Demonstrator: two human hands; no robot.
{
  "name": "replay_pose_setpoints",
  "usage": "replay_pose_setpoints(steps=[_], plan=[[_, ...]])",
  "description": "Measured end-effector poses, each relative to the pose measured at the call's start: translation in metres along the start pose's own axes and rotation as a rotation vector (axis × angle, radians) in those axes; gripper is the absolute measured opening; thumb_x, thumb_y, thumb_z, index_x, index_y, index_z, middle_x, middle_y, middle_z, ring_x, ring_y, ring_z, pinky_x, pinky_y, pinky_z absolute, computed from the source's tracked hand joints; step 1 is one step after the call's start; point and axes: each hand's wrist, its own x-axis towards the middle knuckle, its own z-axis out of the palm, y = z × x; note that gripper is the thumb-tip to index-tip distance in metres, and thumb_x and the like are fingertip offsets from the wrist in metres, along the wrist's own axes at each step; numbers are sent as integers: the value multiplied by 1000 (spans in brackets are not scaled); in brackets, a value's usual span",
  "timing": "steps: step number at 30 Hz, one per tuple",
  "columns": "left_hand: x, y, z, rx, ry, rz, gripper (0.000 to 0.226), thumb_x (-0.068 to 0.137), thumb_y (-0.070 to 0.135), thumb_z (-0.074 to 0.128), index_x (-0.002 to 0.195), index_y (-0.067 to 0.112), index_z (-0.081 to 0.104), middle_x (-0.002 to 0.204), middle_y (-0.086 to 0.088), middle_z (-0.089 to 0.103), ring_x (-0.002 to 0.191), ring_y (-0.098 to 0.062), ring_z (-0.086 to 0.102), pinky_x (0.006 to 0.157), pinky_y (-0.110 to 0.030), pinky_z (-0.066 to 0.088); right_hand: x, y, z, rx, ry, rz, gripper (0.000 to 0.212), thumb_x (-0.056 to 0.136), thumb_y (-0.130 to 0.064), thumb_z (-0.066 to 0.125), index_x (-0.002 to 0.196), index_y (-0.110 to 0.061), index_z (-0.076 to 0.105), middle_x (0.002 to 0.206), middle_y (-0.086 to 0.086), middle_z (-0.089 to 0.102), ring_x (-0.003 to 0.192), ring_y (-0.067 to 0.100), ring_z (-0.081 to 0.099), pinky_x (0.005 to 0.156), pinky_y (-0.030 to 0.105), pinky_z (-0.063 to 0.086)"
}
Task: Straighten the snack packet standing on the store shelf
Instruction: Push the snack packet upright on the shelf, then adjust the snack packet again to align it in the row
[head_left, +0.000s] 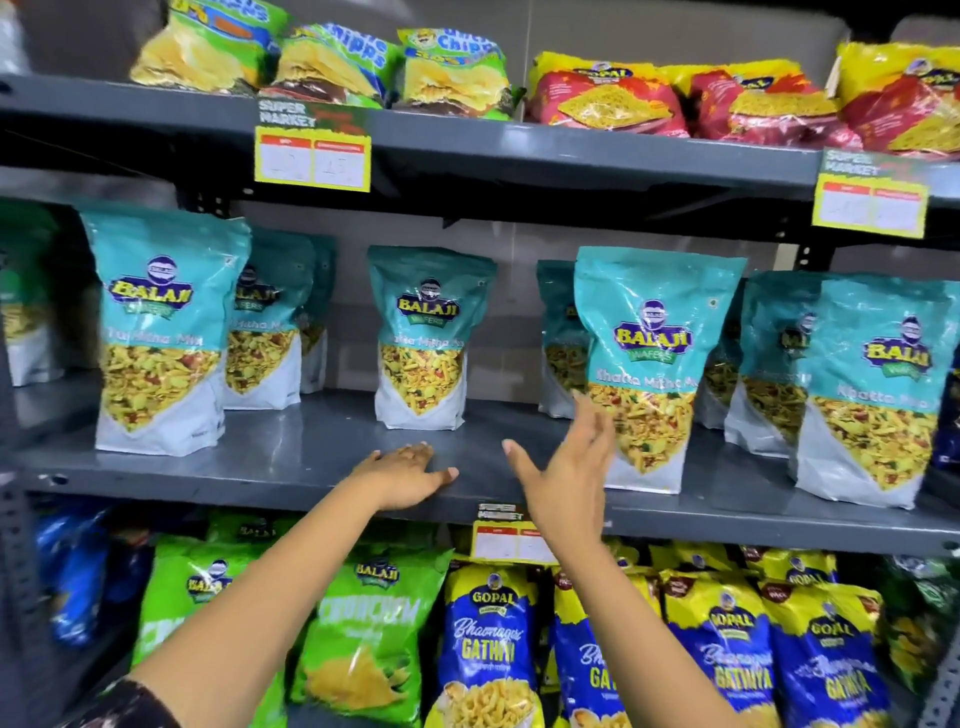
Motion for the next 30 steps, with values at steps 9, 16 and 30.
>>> replay_pose_setpoints(steps=[9, 16, 30], plan=[[-22, -133, -19, -17, -13, -107, 80, 93, 67, 20, 156, 19, 8, 165, 3, 5, 151, -14, 6, 121, -42, 6, 34, -31, 98, 104, -524, 229, 105, 73, -44, 79, 148, -15, 12, 145, 25, 36, 134, 40, 33, 105, 47, 34], [-13, -143, -16, 14, 49, -73, 78, 95, 64, 21, 156, 18, 10, 165, 3, 6, 151, -12, 7, 122, -42, 6, 43, -58, 169, 117, -416, 342, 127, 65, -39, 86, 151, -30, -7, 147, 32, 20, 134, 48, 25, 108, 49, 30], [-8, -148, -16, -15, 55, -73, 80, 93, 67, 19, 156, 20, 9, 165, 5, 5, 151, -11, 6, 122, -45, 4, 77, -51, 208, 185, -308, 452, 141, 52, -42, 92, 150, -15, -5, 147, 27, 30, 135, 43, 34, 110, 51, 33]])
